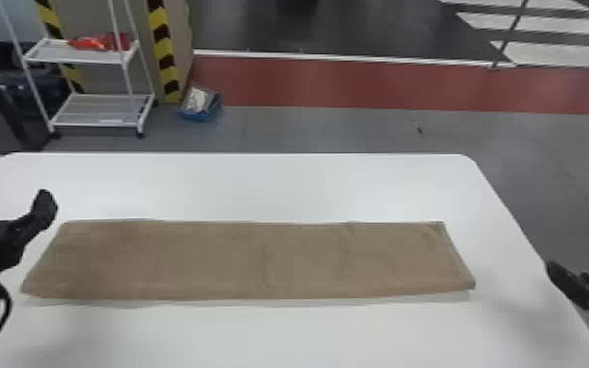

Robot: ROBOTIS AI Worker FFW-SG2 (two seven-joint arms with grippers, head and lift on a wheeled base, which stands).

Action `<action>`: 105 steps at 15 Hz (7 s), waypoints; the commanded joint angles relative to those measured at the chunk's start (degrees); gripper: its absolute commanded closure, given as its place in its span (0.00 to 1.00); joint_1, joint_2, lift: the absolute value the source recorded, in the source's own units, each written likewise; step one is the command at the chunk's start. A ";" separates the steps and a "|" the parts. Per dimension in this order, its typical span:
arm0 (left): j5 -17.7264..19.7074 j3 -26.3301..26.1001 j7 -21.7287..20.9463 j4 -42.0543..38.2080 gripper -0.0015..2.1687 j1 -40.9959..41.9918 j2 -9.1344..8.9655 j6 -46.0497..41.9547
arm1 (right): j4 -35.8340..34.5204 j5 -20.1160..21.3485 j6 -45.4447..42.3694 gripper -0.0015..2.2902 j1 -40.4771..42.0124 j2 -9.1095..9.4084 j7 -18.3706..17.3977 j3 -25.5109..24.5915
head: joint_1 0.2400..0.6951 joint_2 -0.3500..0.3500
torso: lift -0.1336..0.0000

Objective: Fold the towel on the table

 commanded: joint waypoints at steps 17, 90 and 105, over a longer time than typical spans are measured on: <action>-1.59 -6.11 -7.13 -20.28 0.05 11.80 -0.57 10.61 | 0.59 -0.05 -1.36 0.09 0.03 0.80 0.95 0.10 | 1.00 0.38 | 0.07; -0.28 -10.50 -4.06 -21.86 0.07 13.65 -4.88 14.31 | 1.29 -1.45 -1.53 0.09 0.21 1.06 2.00 -2.36 | 1.00 0.11 | 0.07; -0.54 -5.41 -2.92 -18.08 0.06 12.59 -3.21 4.46 | 2.17 4.70 0.57 0.07 -3.92 -7.11 7.19 2.47 | 1.00 0.24 | 0.07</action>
